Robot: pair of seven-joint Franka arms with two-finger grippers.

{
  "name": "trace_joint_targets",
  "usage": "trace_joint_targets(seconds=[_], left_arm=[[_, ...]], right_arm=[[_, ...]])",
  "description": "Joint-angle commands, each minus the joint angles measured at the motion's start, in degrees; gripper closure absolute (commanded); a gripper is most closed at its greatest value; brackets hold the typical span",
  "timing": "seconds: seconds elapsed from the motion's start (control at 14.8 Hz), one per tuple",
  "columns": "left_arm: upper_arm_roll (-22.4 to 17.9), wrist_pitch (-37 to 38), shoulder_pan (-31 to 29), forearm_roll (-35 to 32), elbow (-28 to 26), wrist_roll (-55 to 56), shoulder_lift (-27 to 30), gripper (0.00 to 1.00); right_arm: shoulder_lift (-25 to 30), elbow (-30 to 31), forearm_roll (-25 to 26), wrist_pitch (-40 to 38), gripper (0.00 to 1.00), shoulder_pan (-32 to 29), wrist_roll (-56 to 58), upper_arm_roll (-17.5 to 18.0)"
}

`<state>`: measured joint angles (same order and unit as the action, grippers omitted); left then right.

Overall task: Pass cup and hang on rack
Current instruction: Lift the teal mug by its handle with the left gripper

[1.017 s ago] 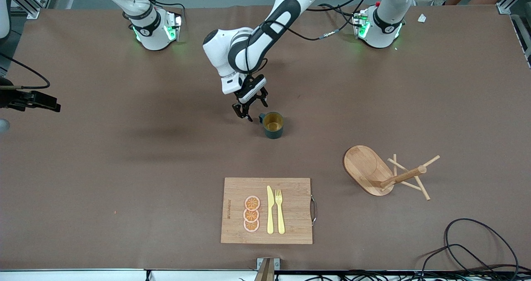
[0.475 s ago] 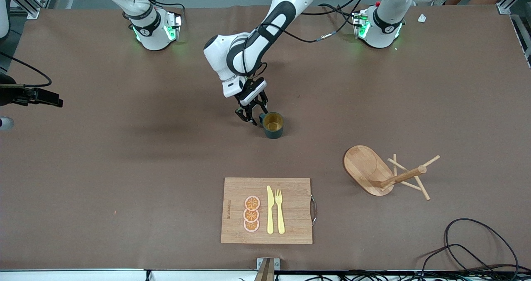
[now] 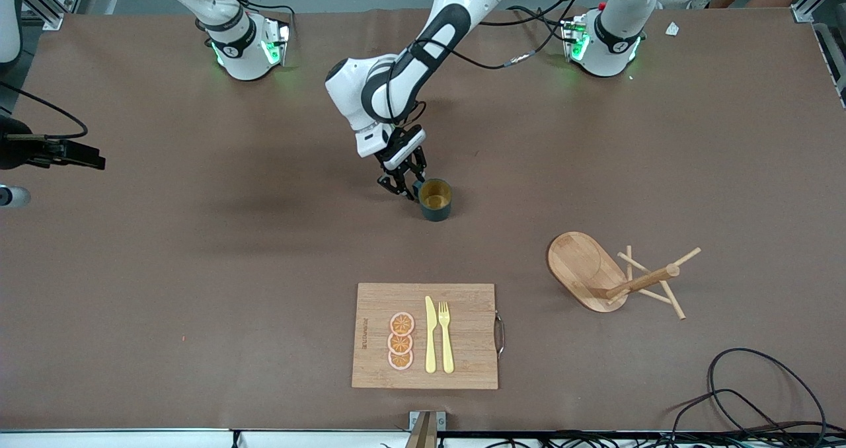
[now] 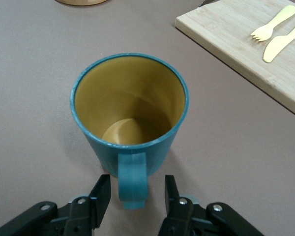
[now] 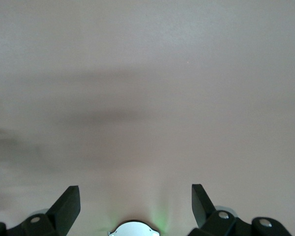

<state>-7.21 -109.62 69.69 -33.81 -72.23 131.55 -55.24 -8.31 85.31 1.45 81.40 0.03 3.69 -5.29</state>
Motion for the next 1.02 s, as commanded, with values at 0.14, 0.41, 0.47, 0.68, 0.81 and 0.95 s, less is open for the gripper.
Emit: trace_joint_targets(seconds=[0.14, 0.41, 0.47, 0.68, 0.81, 0.95], left_arm=[[-0.88, 1.16, 0.89, -0.73, 1.83, 0.64, -0.84, 0.68], [-0.79, 0.98, 0.89, -0.73, 1.83, 0.46, -0.66, 0.89], [-0.79, 0.98, 0.8, -0.73, 1.83, 0.2, -0.4, 0.95], [-0.62, 0.81, -0.16, -0.47, 1.83, -1.29, 2.31, 0.99], [-0.44, 0.81, -3.23, 1.81, 1.74, -4.36, 6.09, 0.99], [-0.44, 0.72, -6.39, 6.63, 1.74, -9.27, 9.69, 0.99]], right_arm=[[2.42, 0.91, 0.67, 0.6, 0.0, 0.15, -2.09, -0.25], [5.14, 1.88, 0.75, 0.95, 0.0, 0.23, -4.83, -0.16], [6.63, 3.19, 0.66, 1.38, 0.0, 0.23, -4.91, -0.16], [12.78, 9.42, 0.66, 5.51, 0.0, 0.41, -4.92, -0.16], [13.93, 9.79, 0.66, 4.91, 0.0, 0.24, -5.0, -0.16], [15.42, 9.44, 0.58, 4.73, 0.0, 0.23, -5.0, -0.16]])
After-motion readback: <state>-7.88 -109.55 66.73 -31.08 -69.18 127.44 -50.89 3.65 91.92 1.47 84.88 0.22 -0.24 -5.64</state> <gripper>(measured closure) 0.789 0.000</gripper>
